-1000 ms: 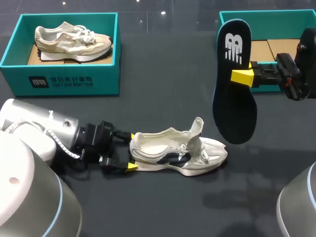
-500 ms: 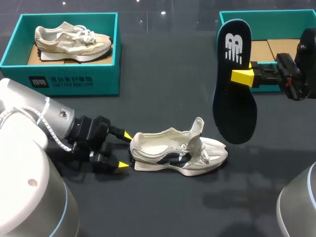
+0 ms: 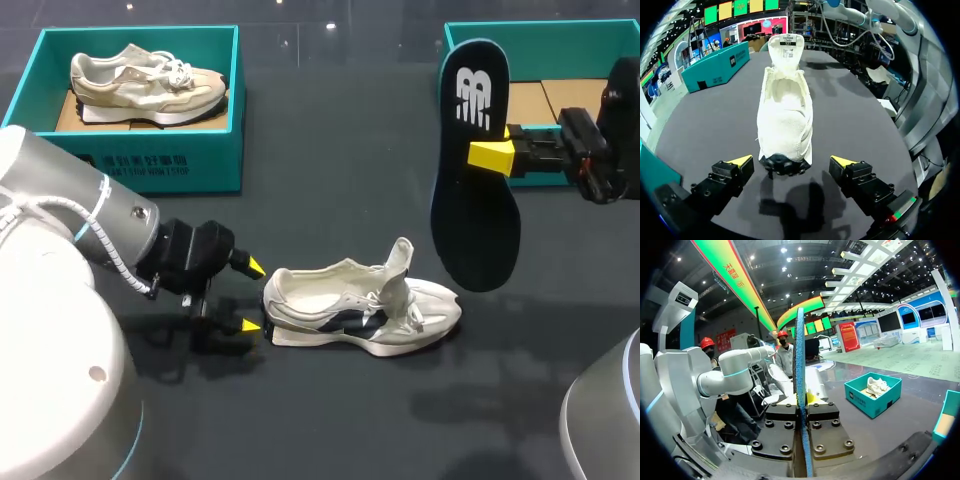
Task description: Take the shoe out of the shoebox, open the shoe tongue, remove and reinsert the insole, then place the shoe into the shoebox
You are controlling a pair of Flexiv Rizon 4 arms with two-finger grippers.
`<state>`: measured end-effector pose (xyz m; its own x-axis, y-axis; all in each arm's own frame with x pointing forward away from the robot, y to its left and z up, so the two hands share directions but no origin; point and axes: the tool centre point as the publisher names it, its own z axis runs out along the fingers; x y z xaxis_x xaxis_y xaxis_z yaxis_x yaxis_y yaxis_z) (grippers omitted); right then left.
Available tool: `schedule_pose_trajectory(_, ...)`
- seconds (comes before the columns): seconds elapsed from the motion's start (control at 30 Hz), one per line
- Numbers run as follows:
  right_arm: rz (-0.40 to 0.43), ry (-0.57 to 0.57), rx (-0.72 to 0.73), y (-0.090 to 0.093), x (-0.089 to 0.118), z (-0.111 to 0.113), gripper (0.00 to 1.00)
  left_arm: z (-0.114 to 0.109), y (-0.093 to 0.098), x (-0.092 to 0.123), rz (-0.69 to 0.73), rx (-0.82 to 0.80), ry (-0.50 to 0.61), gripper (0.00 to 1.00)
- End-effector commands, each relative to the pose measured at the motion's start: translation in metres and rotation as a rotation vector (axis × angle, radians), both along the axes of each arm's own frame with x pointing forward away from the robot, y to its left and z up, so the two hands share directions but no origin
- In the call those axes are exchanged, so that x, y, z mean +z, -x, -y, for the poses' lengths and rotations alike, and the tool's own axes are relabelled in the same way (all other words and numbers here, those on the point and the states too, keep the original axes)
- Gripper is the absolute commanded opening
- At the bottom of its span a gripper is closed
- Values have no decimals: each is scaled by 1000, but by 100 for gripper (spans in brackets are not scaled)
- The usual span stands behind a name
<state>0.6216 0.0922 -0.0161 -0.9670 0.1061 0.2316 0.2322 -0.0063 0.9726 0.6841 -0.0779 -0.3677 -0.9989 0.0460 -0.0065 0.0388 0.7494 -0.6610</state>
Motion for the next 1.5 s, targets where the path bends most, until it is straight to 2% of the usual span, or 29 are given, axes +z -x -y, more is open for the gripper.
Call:
schedule_pose_trajectory(0.03, 0, 26, -125, 11, -1, 3, 0, 2, 6, 30, 59, -21, -242, 100)
schedule_pose_trajectory(0.37, 0, 26, -125, 11, -1, 3, 0, 2, 6, 30, 59, -21, -242, 100)
schedule_pose_trajectory(0.63, 0, 26, -125, 11, -1, 3, 0, 25, 7, 46, 39, -45, -389, 100)
schedule_pose_trajectory(0.8, 0, 26, -125, 11, -1, 3, 0, 37, 1, 52, 49, -3, -494, 100)
schedule_pose_trajectory(1.13, 0, 26, -125, 11, -1, 3, 0, 53, -8, 48, 37, 8, -551, 100)
schedule_pose_trajectory(1.5, 0, 26, -125, 11, -1, 3, 0, 59, -12, 47, 31, 8, -586, 100)
